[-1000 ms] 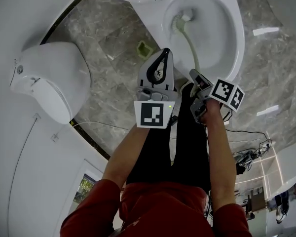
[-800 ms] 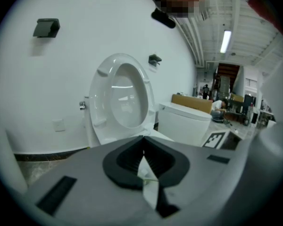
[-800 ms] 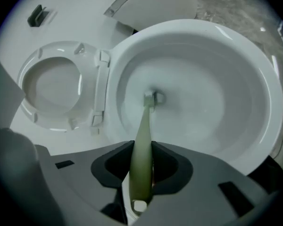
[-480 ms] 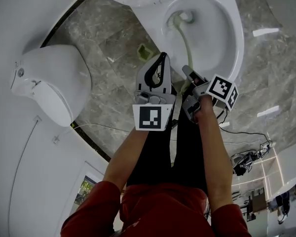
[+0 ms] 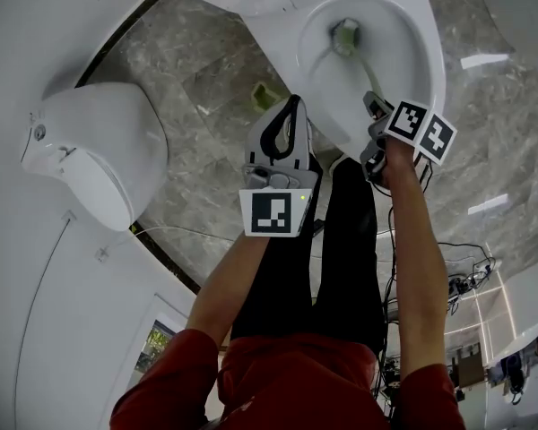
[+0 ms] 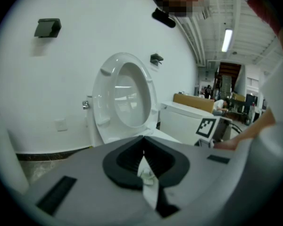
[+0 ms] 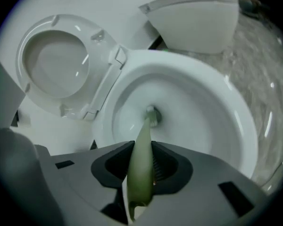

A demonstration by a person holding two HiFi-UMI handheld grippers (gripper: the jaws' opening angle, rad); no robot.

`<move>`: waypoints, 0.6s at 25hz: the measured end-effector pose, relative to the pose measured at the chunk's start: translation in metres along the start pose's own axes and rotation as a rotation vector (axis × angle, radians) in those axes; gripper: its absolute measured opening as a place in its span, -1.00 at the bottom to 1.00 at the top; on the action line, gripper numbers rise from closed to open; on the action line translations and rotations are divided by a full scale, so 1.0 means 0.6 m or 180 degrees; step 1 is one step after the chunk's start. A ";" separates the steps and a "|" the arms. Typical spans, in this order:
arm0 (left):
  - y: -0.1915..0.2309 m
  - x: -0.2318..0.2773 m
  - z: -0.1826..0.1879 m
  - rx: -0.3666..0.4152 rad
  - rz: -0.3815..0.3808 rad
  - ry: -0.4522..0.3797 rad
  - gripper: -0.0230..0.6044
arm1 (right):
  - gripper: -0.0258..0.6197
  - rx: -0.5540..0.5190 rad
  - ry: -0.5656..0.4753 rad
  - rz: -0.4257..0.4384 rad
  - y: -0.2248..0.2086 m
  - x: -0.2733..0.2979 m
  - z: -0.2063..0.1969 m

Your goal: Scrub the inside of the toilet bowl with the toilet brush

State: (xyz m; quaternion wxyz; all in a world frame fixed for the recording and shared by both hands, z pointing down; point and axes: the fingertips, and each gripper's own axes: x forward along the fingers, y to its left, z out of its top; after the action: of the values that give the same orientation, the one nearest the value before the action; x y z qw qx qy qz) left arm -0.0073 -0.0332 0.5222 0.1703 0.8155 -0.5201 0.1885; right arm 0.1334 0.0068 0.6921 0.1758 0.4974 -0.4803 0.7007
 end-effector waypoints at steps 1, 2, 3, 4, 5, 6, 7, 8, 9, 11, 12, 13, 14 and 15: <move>-0.002 0.001 -0.001 -0.0017 -0.0003 0.0004 -0.93 | -0.59 -0.0231 -0.0099 -0.0125 -0.006 -0.013 0.024; -0.005 0.002 -0.002 -0.0035 -0.0006 0.0017 -0.93 | -0.59 -0.0463 -0.0189 -0.0243 -0.008 -0.026 0.047; -0.007 0.003 -0.002 -0.0053 -0.0010 0.0034 -0.93 | -0.59 -0.0705 -0.0262 -0.0345 -0.004 -0.039 0.067; -0.009 0.003 -0.002 -0.0072 -0.0015 0.0043 -0.93 | -0.59 -0.0952 -0.0325 -0.0420 0.006 -0.052 0.084; -0.010 0.003 -0.001 -0.0086 -0.0020 0.0048 -0.93 | -0.59 -0.1197 -0.0391 -0.0475 0.020 -0.066 0.096; -0.009 0.004 -0.001 -0.0092 -0.0024 0.0053 -0.93 | -0.59 -0.1436 -0.0463 -0.0534 0.036 -0.079 0.104; -0.007 0.004 -0.002 -0.0097 -0.0022 0.0057 -0.93 | -0.59 -0.1656 -0.0532 -0.0612 0.051 -0.090 0.111; -0.003 0.005 -0.002 -0.0104 -0.0012 0.0055 -0.93 | -0.59 -0.1836 -0.0593 -0.0705 0.063 -0.097 0.116; 0.000 0.006 -0.002 -0.0107 0.0001 0.0049 -0.93 | -0.59 -0.1969 -0.0637 -0.0797 0.070 -0.098 0.120; 0.007 0.008 0.000 -0.0102 0.0018 0.0031 -0.93 | -0.59 -0.2058 -0.0617 -0.0915 0.069 -0.079 0.127; 0.009 0.009 0.001 -0.0103 0.0022 0.0022 -0.93 | -0.59 -0.2030 -0.0551 -0.0952 0.061 -0.060 0.131; 0.011 0.009 0.003 -0.0105 0.0025 0.0012 -0.93 | -0.59 -0.2004 -0.0474 -0.1004 0.051 -0.040 0.135; 0.013 0.009 0.004 -0.0105 0.0025 0.0006 -0.93 | -0.59 -0.2009 -0.0408 -0.1068 0.042 -0.022 0.140; 0.014 0.009 0.004 -0.0104 0.0022 0.0010 -0.93 | -0.59 -0.2034 -0.0362 -0.1122 0.036 -0.009 0.147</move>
State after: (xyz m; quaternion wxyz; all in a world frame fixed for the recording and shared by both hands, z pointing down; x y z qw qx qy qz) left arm -0.0127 -0.0419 0.5236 0.1838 0.8105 -0.5256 0.1819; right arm 0.1664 -0.0770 0.6805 0.4133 0.5307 -0.5908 0.4456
